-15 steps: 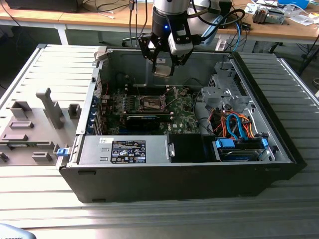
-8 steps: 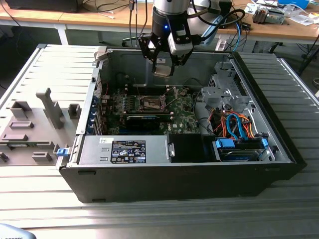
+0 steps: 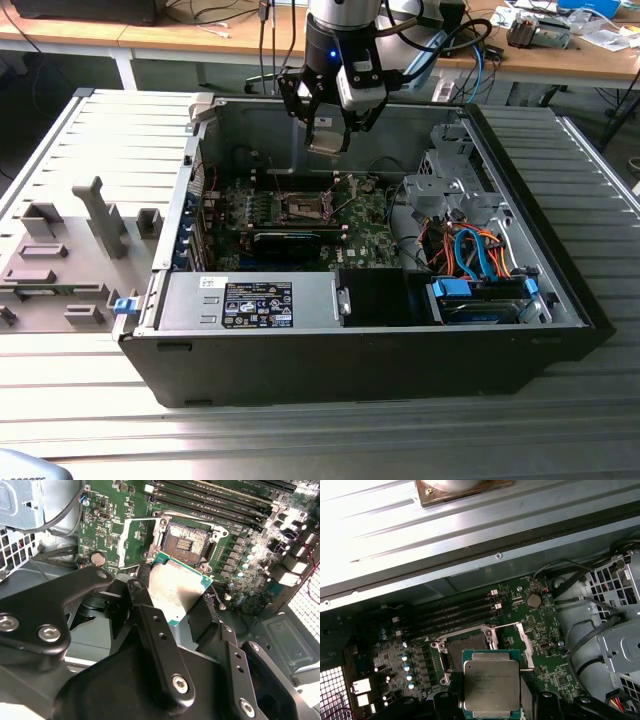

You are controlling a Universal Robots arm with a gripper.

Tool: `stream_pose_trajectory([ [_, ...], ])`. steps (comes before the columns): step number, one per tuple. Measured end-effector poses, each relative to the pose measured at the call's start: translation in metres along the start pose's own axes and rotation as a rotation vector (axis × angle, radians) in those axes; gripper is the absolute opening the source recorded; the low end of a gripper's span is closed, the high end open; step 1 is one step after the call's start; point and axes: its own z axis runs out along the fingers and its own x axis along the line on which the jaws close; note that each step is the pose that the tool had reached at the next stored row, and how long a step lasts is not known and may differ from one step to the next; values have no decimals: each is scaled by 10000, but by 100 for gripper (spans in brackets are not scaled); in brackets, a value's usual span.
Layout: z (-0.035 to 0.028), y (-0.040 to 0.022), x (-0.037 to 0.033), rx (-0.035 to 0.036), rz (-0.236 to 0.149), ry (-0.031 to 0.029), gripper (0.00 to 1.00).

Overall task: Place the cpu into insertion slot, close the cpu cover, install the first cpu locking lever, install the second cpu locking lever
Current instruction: 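Place the cpu into insertion slot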

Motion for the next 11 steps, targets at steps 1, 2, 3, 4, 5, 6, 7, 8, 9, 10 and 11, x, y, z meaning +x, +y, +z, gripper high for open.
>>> stream_pose_trajectory([
  [1,0,0,0,0,9,-1,54],
  [2,0,0,0,-1,20,-2,54],
  [3,0,0,0,-1,30,-3,54],
  [4,0,0,0,-1,43,-4,54],
  [5,0,0,0,-1,49,-4,54],
  [6,0,0,0,-2,55,-5,54],
  [7,0,0,0,-2,65,-5,54],
  [8,0,0,0,-2,75,-7,54],
  [9,0,0,0,-2,86,-8,54],
  [10,0,0,0,-2,95,-8,54],
  [11,0,0,0,-2,104,-9,54],
])
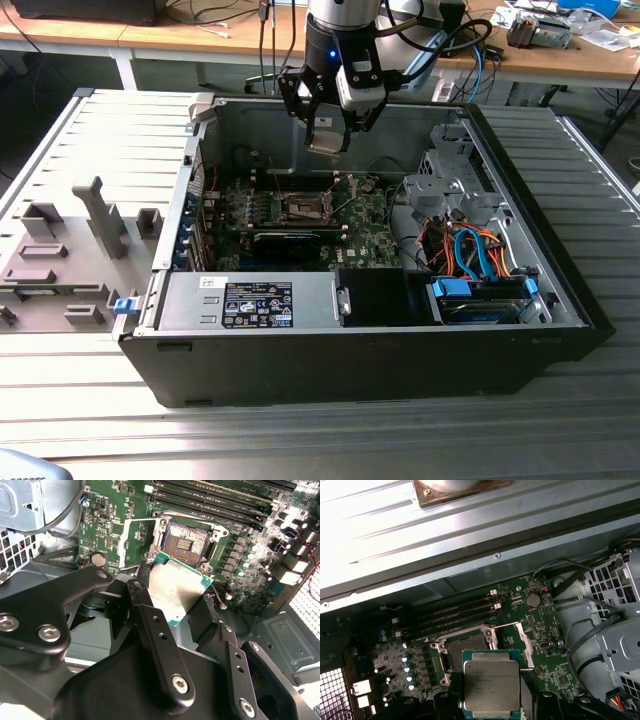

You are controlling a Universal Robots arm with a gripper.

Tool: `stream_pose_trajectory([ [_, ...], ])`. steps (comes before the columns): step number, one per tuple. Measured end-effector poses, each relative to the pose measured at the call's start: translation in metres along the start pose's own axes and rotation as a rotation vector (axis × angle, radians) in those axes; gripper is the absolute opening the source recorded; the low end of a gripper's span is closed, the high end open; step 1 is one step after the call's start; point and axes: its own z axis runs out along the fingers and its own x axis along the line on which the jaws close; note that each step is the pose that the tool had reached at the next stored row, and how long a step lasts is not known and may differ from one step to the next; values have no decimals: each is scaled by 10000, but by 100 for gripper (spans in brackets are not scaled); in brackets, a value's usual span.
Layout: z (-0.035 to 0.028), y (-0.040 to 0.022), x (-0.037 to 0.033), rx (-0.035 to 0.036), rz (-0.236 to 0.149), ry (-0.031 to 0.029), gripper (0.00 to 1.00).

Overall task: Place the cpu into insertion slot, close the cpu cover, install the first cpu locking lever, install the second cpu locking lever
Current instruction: 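Place the cpu into insertion slot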

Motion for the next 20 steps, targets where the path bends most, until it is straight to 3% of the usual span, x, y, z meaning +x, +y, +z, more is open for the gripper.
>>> stream_pose_trajectory([
  [20,0,0,0,-3,133,-12,54],
])
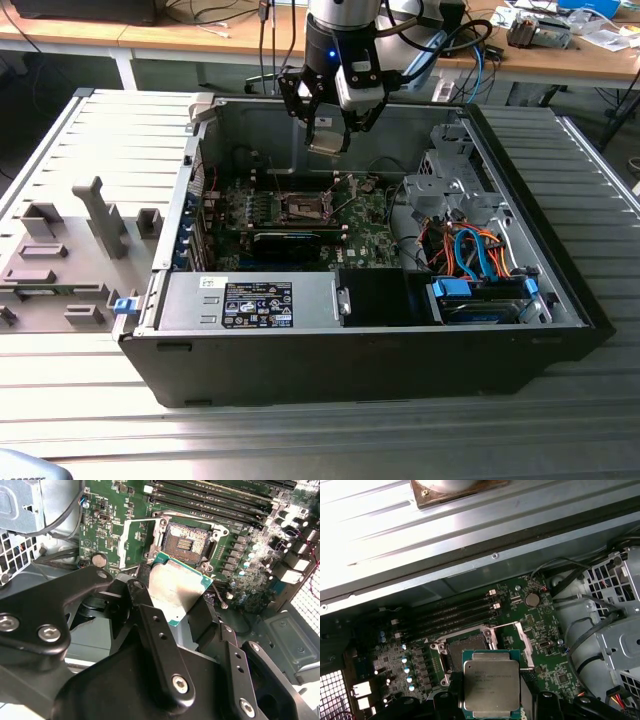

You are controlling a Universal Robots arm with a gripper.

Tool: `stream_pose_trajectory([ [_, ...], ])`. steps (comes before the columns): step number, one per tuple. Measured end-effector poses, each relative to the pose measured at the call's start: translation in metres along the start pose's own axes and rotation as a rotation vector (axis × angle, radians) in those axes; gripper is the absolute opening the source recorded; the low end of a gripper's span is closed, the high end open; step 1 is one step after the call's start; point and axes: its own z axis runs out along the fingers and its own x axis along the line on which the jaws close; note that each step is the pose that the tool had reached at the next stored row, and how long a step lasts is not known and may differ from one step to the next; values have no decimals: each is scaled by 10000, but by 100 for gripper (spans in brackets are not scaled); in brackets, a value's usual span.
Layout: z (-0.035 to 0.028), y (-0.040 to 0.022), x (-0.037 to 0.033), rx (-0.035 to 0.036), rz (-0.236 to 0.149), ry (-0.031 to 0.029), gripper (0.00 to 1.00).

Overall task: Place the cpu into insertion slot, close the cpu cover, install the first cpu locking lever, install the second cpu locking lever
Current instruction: 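Place the cpu into insertion slot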

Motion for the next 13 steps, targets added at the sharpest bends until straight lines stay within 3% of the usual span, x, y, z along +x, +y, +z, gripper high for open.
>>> stream_pose_trajectory([
  [13,0,0,0,-1,94,-8,54],
])
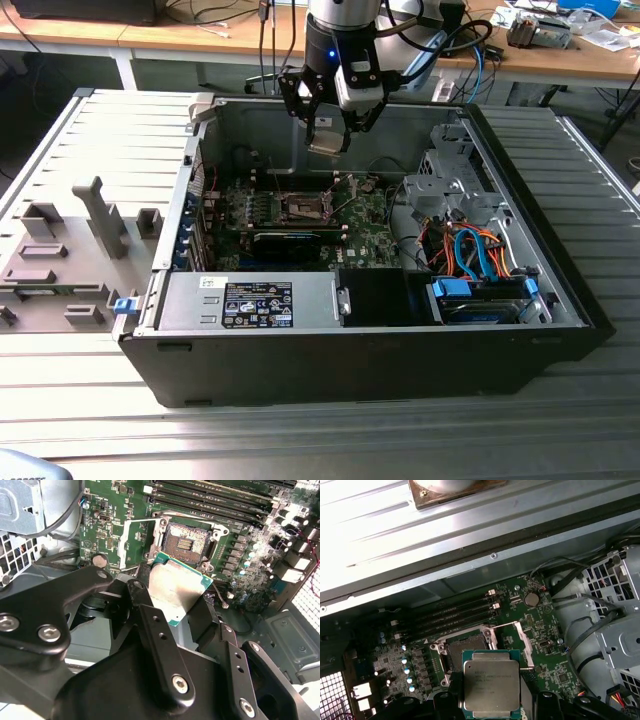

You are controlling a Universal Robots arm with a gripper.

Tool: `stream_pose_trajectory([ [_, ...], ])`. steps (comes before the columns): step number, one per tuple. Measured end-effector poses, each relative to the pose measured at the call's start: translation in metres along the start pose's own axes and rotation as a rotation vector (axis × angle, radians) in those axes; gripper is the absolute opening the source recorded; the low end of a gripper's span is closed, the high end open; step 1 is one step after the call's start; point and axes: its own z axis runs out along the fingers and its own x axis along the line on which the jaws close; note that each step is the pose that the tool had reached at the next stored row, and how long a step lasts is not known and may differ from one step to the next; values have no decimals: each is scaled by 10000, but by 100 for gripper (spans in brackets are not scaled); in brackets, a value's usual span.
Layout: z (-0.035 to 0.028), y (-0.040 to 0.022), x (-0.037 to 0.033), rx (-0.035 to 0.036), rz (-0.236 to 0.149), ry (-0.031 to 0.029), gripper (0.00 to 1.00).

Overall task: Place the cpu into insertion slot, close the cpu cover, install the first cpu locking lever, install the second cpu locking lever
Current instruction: 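Place the cpu into insertion slot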

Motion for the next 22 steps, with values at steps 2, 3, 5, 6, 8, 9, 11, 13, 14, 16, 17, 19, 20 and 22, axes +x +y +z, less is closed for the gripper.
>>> stream_pose_trajectory([
  [2,0,0,0,-1,11,-1,54],
  [3,0,0,0,-1,21,-2,54],
  [5,0,0,0,-1,33,-3,54],
  [6,0,0,0,-1,39,-4,54],
  [8,0,0,0,-2,55,-5,54],
  [9,0,0,0,-1,61,-6,54],
  [11,0,0,0,-2,72,-6,54],
  [13,0,0,0,-2,83,-7,54],
  [14,0,0,0,-2,90,-8,54],
  [16,0,0,0,-2,105,-9,54],
  [17,0,0,0,-3,116,-10,54],
  [19,0,0,0,-3,126,-11,54],
  [20,0,0,0,-3,134,-12,54],
  [22,0,0,0,-3,143,-12,54],
])
